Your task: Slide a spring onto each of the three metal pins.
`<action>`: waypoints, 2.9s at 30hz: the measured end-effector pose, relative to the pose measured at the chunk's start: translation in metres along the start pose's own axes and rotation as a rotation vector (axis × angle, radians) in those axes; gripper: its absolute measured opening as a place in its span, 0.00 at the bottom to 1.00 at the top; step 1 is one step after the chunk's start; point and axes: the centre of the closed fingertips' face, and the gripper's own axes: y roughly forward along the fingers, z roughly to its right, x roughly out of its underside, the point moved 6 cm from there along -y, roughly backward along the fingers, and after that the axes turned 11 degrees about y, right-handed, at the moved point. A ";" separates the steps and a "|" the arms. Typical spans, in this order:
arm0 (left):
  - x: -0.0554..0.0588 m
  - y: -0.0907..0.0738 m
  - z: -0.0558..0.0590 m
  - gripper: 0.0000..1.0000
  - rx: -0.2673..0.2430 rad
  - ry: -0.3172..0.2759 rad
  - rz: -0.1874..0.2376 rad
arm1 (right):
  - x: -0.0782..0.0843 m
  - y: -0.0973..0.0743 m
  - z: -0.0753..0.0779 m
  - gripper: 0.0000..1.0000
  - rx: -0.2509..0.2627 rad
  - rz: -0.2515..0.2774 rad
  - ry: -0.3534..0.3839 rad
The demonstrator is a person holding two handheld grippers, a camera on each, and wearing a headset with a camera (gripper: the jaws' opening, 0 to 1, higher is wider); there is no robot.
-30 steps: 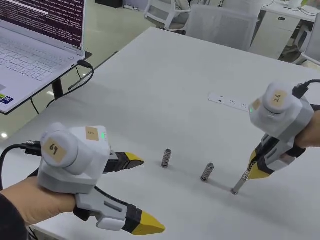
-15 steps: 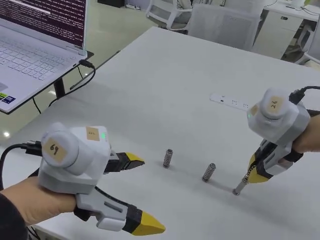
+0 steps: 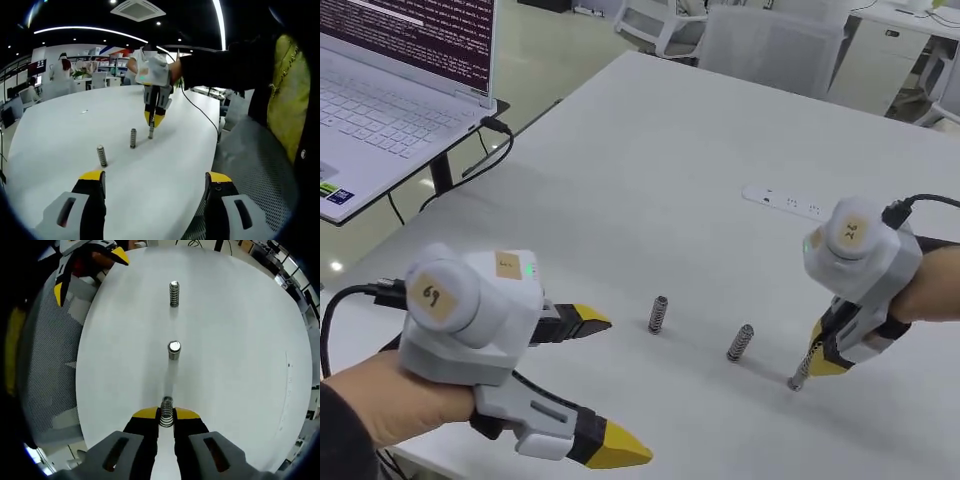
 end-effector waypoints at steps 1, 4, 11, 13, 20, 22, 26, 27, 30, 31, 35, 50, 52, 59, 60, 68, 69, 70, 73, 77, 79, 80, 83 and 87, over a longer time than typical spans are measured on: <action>0.000 0.000 0.000 0.78 0.000 0.000 0.000 | 0.000 0.001 0.001 0.08 0.002 0.000 0.000; -0.001 0.000 -0.001 0.78 0.000 0.000 0.000 | 0.000 0.008 0.005 0.08 0.011 0.000 0.005; -0.001 0.000 -0.002 0.78 0.000 0.000 -0.002 | 0.000 0.015 0.010 0.08 0.021 -0.003 0.010; -0.001 0.000 -0.002 0.77 0.001 0.000 -0.002 | 0.000 0.016 0.012 0.08 0.021 -0.004 0.016; -0.001 -0.001 -0.002 0.77 -0.001 -0.001 -0.001 | 0.001 0.019 0.012 0.08 0.024 -0.005 0.022; -0.001 -0.001 -0.003 0.77 -0.002 -0.002 -0.001 | 0.001 0.020 0.012 0.08 0.025 -0.007 0.020; -0.001 -0.001 -0.003 0.77 -0.001 -0.002 -0.001 | 0.001 0.019 0.012 0.09 0.027 0.002 0.026; -0.001 -0.001 -0.003 0.77 -0.001 -0.001 -0.002 | 0.001 0.019 0.012 0.09 0.025 0.002 0.028; -0.002 -0.001 -0.002 0.76 0.001 -0.003 0.001 | 0.002 0.020 0.012 0.11 0.036 0.005 0.019; -0.002 -0.001 -0.002 0.76 0.001 -0.004 0.001 | 0.003 0.020 0.011 0.13 0.032 0.005 0.024; -0.001 -0.001 -0.002 0.76 -0.001 -0.004 0.002 | 0.004 0.019 0.012 0.16 0.034 0.007 0.025; -0.004 -0.003 -0.005 0.77 -0.009 -0.002 0.000 | 0.014 0.006 0.012 0.32 0.052 0.130 0.101; -0.004 -0.003 -0.005 0.77 -0.009 -0.001 0.000 | 0.016 0.003 0.011 0.32 0.056 0.146 0.110; -0.008 -0.003 -0.005 0.77 -0.012 0.003 0.001 | 0.024 -0.007 0.009 0.33 0.070 0.240 0.170; -0.009 -0.003 -0.005 0.77 -0.013 0.004 0.001 | 0.023 -0.009 0.008 0.34 0.071 0.262 0.182; -0.013 -0.003 -0.006 0.77 -0.020 0.000 0.008 | 0.025 -0.029 -0.003 0.35 0.107 0.390 0.235; -0.013 -0.003 -0.006 0.77 -0.021 0.000 0.008 | 0.026 -0.033 -0.006 0.35 0.115 0.409 0.242; -0.014 -0.004 -0.006 0.77 -0.022 -0.002 0.010 | 0.026 -0.035 -0.008 0.36 0.121 0.423 0.245; -0.016 -0.004 -0.006 0.77 -0.027 -0.002 0.013 | 0.024 -0.043 -0.014 0.36 0.125 0.483 0.264; -0.018 -0.004 -0.006 0.77 -0.028 0.001 0.015 | 0.027 -0.051 -0.020 0.36 0.136 0.541 0.289; -0.020 -0.004 -0.006 0.77 -0.029 0.005 0.017 | 0.028 -0.055 -0.024 0.37 0.145 0.577 0.300; -0.021 -0.004 -0.006 0.77 -0.031 0.005 0.019 | 0.029 -0.057 -0.026 0.38 0.149 0.586 0.302; -0.024 -0.006 -0.007 0.77 -0.040 0.004 0.028 | 0.031 -0.064 -0.033 0.40 0.159 0.640 0.320; -0.027 -0.009 -0.006 0.78 -0.048 0.002 0.035 | 0.036 -0.073 -0.042 0.41 0.183 0.689 0.331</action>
